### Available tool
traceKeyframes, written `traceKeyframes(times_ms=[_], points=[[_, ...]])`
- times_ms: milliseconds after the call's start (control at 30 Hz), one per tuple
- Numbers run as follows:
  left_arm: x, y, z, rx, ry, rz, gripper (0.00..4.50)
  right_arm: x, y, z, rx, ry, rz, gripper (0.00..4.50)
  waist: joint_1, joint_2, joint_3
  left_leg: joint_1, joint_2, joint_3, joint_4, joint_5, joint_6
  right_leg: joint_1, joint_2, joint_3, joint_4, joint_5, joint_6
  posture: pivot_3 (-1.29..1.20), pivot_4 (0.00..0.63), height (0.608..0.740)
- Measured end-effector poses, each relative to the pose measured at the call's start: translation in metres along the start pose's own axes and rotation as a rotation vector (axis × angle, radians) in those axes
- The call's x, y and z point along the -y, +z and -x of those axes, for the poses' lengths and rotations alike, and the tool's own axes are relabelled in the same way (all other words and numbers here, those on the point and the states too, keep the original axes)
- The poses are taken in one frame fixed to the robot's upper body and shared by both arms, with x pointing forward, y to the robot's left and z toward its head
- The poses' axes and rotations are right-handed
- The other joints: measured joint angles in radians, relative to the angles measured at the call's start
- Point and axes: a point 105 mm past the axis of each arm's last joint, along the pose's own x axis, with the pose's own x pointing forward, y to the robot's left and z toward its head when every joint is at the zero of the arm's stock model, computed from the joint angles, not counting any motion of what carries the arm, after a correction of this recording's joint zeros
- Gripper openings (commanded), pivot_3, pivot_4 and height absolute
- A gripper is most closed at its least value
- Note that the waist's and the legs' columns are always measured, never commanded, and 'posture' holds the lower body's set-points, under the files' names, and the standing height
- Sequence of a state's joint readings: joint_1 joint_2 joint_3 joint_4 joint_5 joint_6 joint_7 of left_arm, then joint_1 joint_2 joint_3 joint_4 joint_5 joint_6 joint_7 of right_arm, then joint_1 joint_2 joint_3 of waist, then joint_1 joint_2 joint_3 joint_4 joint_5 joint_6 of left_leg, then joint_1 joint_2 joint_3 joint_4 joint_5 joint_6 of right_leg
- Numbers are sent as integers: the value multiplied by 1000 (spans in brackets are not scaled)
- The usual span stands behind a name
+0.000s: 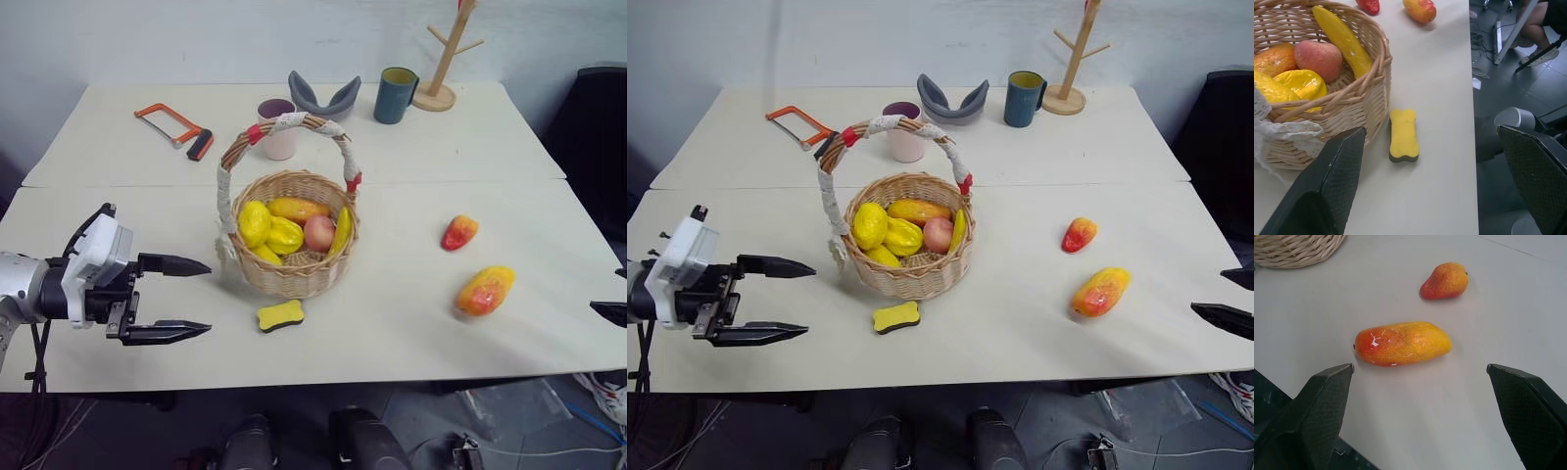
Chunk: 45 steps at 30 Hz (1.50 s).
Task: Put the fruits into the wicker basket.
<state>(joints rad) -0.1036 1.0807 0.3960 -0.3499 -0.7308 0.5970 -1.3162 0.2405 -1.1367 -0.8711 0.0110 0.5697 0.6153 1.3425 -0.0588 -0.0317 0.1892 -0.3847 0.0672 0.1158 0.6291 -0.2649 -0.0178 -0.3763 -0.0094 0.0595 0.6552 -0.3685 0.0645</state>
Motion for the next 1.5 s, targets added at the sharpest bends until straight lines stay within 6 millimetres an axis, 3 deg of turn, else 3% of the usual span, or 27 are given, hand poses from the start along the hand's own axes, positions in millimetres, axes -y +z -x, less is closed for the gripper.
traceKeyframes(times_ms=[500,767,967,1133,1367,1500], points=[[-1,-16,-8,-79,74,-62,4481,-5,5,-6,-23,6,43,4500,0,0,0,0,0,0,0,0,0,0,0,0,0,0,0,0,150,740],[9,-41,-29,-115,102,3,4481,-50,30,-26,-5,175,118,4500,3,0,0,0,0,-1,0,0,0,0,0,0,1,0,0,0,150,740],[10,-66,-64,-108,162,49,4481,-103,42,-49,25,354,171,4500,5,0,0,-1,0,-1,1,0,1,0,0,0,1,0,1,0,150,740],[0,-66,-88,-65,238,34,4481,-135,56,-59,70,452,226,4500,6,-1,-1,-1,0,-2,2,0,1,1,0,0,2,1,1,0,150,740],[-11,-78,-101,-83,305,24,4481,-150,63,-68,109,517,232,4500,4,-1,-1,-1,0,-2,2,0,2,1,0,0,2,1,1,0,150,740],[-15,-90,-112,-102,310,25,3592,-159,64,-80,115,557,233,4500,4,-1,-1,-1,0,-2,2,0,2,0,0,0,2,1,1,0,150,740]])
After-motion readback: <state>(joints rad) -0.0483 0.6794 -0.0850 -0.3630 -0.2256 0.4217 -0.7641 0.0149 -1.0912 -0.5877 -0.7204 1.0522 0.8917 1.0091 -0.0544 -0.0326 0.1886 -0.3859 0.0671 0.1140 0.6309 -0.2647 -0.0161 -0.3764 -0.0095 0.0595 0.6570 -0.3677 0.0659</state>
